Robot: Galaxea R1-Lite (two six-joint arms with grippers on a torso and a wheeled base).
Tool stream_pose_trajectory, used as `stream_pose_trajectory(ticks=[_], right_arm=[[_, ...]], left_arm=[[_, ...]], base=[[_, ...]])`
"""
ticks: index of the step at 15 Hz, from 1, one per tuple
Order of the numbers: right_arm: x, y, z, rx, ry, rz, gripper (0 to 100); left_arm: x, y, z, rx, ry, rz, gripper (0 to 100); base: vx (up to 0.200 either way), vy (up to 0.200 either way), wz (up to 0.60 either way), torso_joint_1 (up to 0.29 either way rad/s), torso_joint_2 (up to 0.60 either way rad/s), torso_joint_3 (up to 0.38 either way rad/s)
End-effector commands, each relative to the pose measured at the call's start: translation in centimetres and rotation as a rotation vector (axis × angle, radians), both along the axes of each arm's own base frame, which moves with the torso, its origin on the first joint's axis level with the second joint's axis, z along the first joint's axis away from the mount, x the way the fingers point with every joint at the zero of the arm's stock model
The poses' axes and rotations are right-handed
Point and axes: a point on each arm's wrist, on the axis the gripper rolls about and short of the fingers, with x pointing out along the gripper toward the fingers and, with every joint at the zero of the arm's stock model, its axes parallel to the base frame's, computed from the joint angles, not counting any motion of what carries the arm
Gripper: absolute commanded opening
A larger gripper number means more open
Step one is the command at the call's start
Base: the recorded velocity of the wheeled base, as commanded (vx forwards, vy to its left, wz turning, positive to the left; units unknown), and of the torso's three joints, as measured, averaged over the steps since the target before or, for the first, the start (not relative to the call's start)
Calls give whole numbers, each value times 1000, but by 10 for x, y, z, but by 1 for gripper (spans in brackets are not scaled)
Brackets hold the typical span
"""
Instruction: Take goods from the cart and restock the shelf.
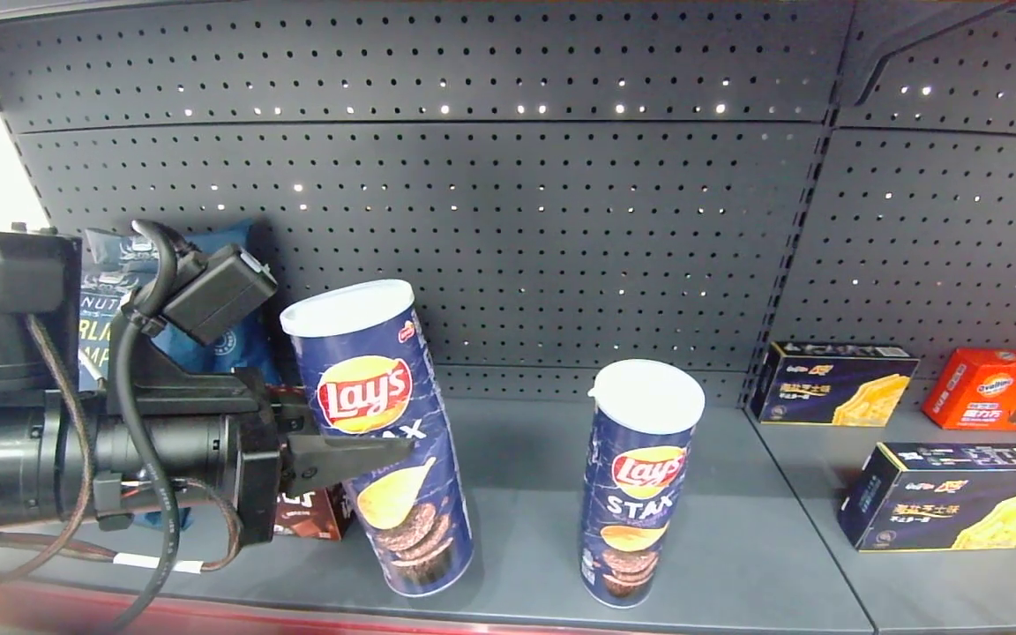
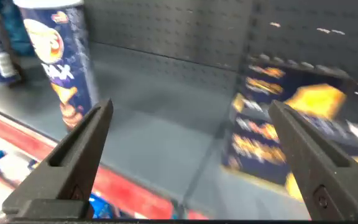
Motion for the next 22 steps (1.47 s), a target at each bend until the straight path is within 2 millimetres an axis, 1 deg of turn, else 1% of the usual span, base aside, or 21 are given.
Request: stream_pose_trajectory(ticks=[1,2,3,4,5,6,7,8,9,10,12,14,15,17,18,22], right_arm=[[-48,-13,-28,29,-79,-145,100],[-56,-15,-36,29,-83,-179,100],[-55,-15,-34,34,-85,-206,100],[-56,-16,-31,36,-97,-216,100],[-55,-16,-34,32,-90,-225,100],[-52,-16,-44,16,-59,-257,100],[-51,-17,-49,4,-36,-300,100],[-51,-17,-52,-2,-12,-323,100],[-50,-17,-53,-6,-1,-328,100],[-50,-17,-60,-33,64,-329,100],[-50,-17,-62,-40,83,-321,100],[-50,-17,-62,-40,83,-321,100],[-50,-17,-62,-44,82,-321,100],[-50,-17,-62,-76,75,-322,100],[-50,-17,-62,-79,74,-322,100],[-50,-17,-62,-74,75,-323,100]], left_arm=[[0,-1,3,-4,-10,-5,0],[1,-1,6,-5,-15,-2,0],[1,-2,9,-6,-25,4,0],[7,-1,14,-3,-47,40,0],[9,-2,15,0,-53,48,0],[16,-4,18,0,-61,55,0],[20,-5,21,-5,-71,57,0],[30,-1,23,-3,-77,83,0],[33,-1,24,-3,-79,86,0],[41,-4,24,-3,-79,79,0],[48,-8,25,-6,-86,75,0],[57,-13,19,-2,-80,68,0],[70,-19,13,-8,-97,65,0],[81,-21,3,17,-92,65,0],[89,-24,-6,43,-99,53,0],[116,-33,-19,77,-112,28,0]], base=[[0,0,0,0,0,0],[0,0,0,0,0,0],[0,0,0,0,0,0],[0,0,0,0,0,0],[0,0,0,0,0,0],[0,0,0,0,0,0],[0,0,0,0,0,0],[0,0,0,0,0,0],[0,0,0,0,0,0],[0,0,0,0,0,0],[0,0,0,0,0,0],[0,0,0,0,0,0],[0,0,0,0,0,0],[0,0,0,0,0,0],[0,0,0,0,0,0],[0,0,0,0,0,0]])
